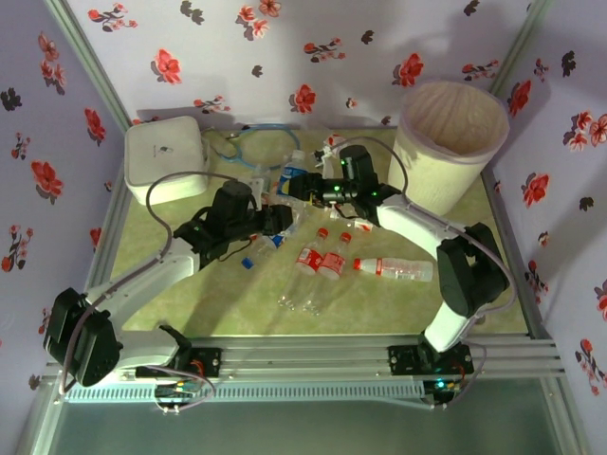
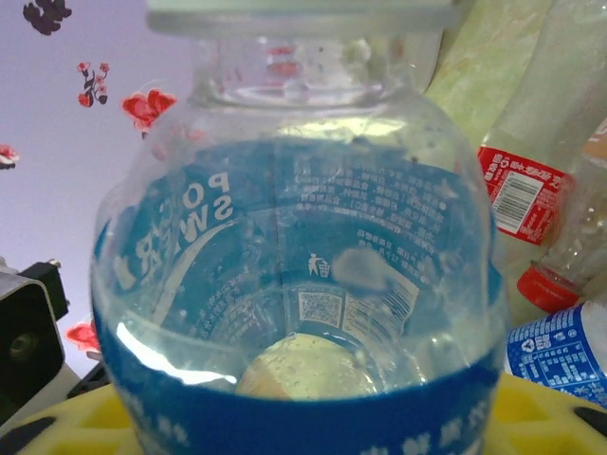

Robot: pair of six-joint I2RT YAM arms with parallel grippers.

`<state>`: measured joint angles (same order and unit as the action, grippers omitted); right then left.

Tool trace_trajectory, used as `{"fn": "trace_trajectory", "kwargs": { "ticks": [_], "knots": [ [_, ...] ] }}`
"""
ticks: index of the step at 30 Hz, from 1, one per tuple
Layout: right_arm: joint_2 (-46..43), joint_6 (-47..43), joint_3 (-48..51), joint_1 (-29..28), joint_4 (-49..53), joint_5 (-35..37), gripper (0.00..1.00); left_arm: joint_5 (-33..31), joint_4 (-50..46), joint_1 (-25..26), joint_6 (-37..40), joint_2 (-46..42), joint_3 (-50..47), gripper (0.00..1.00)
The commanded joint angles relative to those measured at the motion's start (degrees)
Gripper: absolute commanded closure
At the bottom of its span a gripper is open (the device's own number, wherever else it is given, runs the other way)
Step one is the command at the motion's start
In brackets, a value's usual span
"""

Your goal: Put the plastic bottles in the bin

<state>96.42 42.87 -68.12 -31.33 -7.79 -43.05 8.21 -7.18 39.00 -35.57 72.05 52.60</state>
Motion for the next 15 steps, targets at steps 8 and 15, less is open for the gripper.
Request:
{"fn": "trace_trajectory", "kwargs": {
  "ticks": [8, 15],
  "knots": [
    [-9.91, -21.33, -14.46, 5.81, 28.77, 16.44, 0.56, -1.28, 2.16, -0.32, 0.42, -4.14, -3.64, 0.20],
    [-14.24, -35.01, -31.88, 11.36, 46.00, 42.11, 0.57, -6.49, -5.04, -1.70, 1.12, -9.13, -6.21, 0.16]
  ]
}}
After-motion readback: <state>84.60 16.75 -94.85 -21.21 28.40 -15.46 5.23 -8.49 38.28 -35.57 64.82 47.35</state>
